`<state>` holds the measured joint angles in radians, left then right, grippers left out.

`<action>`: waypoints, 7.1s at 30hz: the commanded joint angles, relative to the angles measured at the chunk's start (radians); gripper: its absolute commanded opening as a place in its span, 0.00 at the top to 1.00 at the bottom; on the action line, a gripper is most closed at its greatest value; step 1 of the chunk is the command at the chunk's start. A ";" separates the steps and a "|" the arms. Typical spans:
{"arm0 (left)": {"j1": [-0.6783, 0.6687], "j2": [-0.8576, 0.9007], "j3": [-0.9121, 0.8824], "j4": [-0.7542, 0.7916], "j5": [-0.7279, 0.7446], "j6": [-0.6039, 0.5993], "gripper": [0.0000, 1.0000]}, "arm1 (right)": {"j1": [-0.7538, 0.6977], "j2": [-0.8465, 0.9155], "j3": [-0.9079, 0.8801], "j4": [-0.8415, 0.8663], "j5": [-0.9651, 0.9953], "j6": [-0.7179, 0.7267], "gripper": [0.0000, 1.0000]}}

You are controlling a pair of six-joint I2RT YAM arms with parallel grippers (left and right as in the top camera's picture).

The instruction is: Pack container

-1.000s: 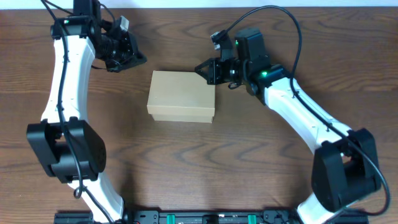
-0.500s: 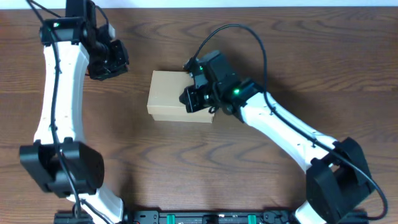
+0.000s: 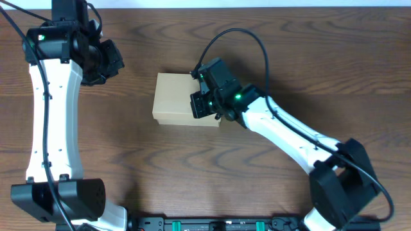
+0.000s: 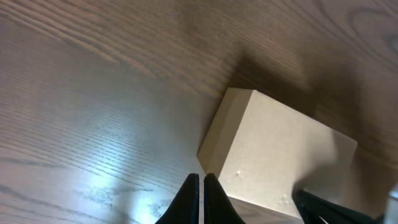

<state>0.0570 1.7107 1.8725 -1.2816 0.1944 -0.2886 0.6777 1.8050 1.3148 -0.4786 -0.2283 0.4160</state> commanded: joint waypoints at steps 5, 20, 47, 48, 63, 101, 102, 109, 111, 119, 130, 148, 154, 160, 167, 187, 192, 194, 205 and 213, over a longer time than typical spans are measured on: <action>-0.001 -0.008 0.017 -0.023 -0.023 -0.008 0.94 | 0.043 0.106 0.013 -0.045 0.020 -0.010 0.99; -0.001 -0.016 0.018 -0.056 -0.017 -0.008 0.39 | 0.027 -0.057 0.013 -0.051 0.045 -0.155 0.48; 0.003 -0.753 -0.612 -0.074 -0.116 0.060 0.05 | -0.185 -0.990 -0.393 -0.357 0.044 -0.418 0.01; 0.003 -0.808 -0.662 -0.051 -0.113 0.056 0.05 | -0.188 -1.067 -0.439 -0.362 0.045 -0.409 0.01; 0.003 -1.112 -0.953 0.208 0.042 -0.053 0.05 | -0.188 -1.486 -0.628 -0.444 0.179 -0.335 0.01; 0.003 -1.587 -1.570 0.587 -0.201 0.187 0.05 | -0.188 -1.486 -0.628 -0.460 0.179 -0.335 0.01; 0.003 -1.601 -1.578 0.586 -0.201 0.216 0.04 | -0.188 -1.486 -0.628 -0.461 0.179 -0.335 0.01; 0.003 -1.654 -1.621 0.587 -0.209 0.354 0.05 | -0.188 -1.486 -0.628 -0.460 0.179 -0.335 0.01; 0.003 -1.670 -1.646 0.586 -0.222 0.353 0.05 | -0.188 -1.486 -0.628 -0.460 0.179 -0.335 0.01; 0.003 -1.707 -1.714 0.586 -0.224 0.338 0.05 | -0.188 -1.486 -0.628 -0.461 0.179 -0.335 0.01; 0.003 -1.707 -1.714 0.579 -0.216 0.363 0.05 | -0.188 -1.486 -0.628 -0.461 0.179 -0.335 0.01; 0.003 -1.707 -1.714 0.580 -0.216 0.363 0.05 | -0.386 -1.531 -0.719 -0.511 0.225 -0.367 0.01; 0.003 -1.707 -1.714 0.579 -0.216 0.363 0.05 | -0.520 -1.693 -0.962 -0.413 0.161 -0.369 0.01; 0.003 -1.707 -1.714 0.579 -0.216 0.363 0.05 | -0.587 -1.781 -1.086 -0.385 0.078 -0.369 0.01; 0.003 -1.707 -1.714 0.579 -0.216 0.363 0.05 | -0.600 -1.799 -1.121 -0.377 0.067 -0.407 0.01; 0.003 -1.707 -1.714 0.579 -0.216 0.363 0.05 | -0.598 -1.799 -1.121 -0.377 0.066 -0.406 0.01; 0.003 -1.707 -1.714 0.579 -0.216 0.363 0.05 | -0.598 -1.799 -1.121 -0.377 0.066 -0.406 0.01; 0.003 -1.707 -1.714 0.579 -0.216 0.363 0.05 | -0.598 -1.799 -1.121 -0.377 0.067 -0.406 0.01; 0.003 -1.707 -1.714 0.579 -0.216 0.363 0.05 | -0.598 -1.799 -1.121 -0.377 0.066 -0.406 0.01; 0.003 -1.707 -1.714 0.579 -0.216 0.363 0.05 | -0.598 -1.799 -1.121 -0.377 0.066 -0.406 0.01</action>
<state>0.0582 0.0101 0.1715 -0.6971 -0.0151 0.0605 0.0872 0.0162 0.2031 -0.8558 -0.1501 0.0319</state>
